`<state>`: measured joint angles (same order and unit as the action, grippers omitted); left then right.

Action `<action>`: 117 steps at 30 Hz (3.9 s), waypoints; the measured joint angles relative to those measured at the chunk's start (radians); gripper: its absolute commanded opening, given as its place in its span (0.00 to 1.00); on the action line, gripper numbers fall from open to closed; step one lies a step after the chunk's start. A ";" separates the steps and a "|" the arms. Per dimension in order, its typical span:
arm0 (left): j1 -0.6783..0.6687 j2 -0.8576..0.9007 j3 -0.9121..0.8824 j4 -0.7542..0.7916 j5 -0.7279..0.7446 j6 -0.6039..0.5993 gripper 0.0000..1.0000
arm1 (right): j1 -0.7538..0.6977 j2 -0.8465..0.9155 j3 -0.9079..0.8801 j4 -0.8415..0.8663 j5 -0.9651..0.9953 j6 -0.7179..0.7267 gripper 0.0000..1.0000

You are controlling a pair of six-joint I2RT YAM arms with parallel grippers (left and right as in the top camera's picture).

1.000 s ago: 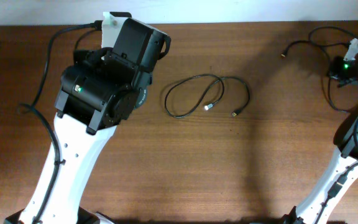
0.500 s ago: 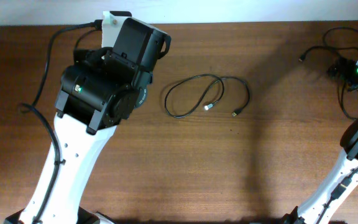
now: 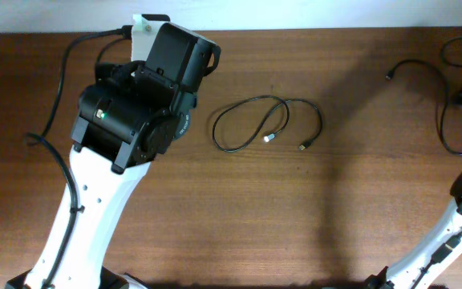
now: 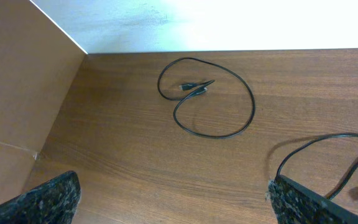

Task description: Untangle cables

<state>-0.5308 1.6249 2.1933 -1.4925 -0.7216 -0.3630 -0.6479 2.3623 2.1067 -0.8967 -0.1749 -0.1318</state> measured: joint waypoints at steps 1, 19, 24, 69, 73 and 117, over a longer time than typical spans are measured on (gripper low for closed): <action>0.000 0.000 0.000 0.000 0.000 0.000 0.99 | -0.008 -0.014 0.000 -0.010 0.021 -0.010 0.89; 0.000 0.000 0.000 -0.019 0.000 0.000 0.99 | -0.170 -0.058 -0.006 -0.047 0.134 -0.115 0.98; 0.000 0.000 0.000 -0.022 0.008 0.000 0.99 | -0.162 -0.059 -0.093 0.016 0.121 -0.115 0.98; 0.000 0.000 0.000 0.026 0.019 0.000 0.99 | -0.101 0.052 -0.104 0.250 0.147 -0.052 0.98; 0.000 0.000 0.000 0.033 0.021 0.000 0.99 | -0.095 0.052 -0.030 0.243 0.143 -0.051 0.95; 0.000 0.000 0.000 0.017 0.038 0.008 0.99 | 0.181 0.134 0.319 -0.113 0.032 -0.038 0.04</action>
<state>-0.5308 1.6249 2.1933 -1.4757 -0.6838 -0.3553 -0.4671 2.4958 2.4256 -1.0100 -0.1432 -0.1696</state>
